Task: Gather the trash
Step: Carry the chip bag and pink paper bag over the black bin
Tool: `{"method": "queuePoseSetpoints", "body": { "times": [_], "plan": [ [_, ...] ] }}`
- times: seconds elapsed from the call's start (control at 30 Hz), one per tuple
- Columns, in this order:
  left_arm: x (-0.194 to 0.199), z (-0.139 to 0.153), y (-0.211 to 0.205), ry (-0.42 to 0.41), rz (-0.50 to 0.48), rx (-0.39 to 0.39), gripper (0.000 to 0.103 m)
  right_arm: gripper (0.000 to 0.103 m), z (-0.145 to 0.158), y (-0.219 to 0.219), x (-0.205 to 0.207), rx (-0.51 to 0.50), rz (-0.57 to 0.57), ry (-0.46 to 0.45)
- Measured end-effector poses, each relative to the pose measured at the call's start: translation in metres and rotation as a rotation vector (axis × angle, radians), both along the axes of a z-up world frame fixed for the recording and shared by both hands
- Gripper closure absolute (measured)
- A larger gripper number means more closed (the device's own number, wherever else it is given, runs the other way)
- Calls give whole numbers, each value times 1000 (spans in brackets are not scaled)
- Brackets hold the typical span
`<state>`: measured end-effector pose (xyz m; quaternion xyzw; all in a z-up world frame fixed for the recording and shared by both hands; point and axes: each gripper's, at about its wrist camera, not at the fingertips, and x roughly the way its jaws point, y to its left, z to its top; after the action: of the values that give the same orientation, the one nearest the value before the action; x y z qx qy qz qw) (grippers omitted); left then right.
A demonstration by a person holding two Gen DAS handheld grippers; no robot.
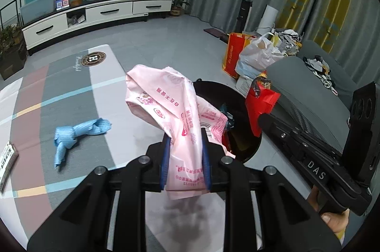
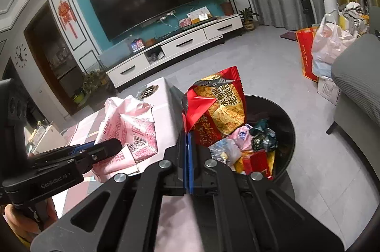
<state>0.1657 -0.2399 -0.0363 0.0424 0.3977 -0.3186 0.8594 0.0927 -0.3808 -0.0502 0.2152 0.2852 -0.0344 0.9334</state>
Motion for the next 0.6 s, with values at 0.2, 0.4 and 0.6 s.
{"method": "queuePoseSetpoints", "body": {
  "times": [0.2,0.4,0.6],
  "plan": [
    [5,-5,-14,6,-21,13,79,101,-8,-12,0,16,-29,23],
    [8,-11,-29,3,-44,37,79,101,-10,-18,-1,28,-40,30],
    [11,-17,-41,15,-57,50,78,101,-16,-26,-2,42,-62,45]
  ]
}}
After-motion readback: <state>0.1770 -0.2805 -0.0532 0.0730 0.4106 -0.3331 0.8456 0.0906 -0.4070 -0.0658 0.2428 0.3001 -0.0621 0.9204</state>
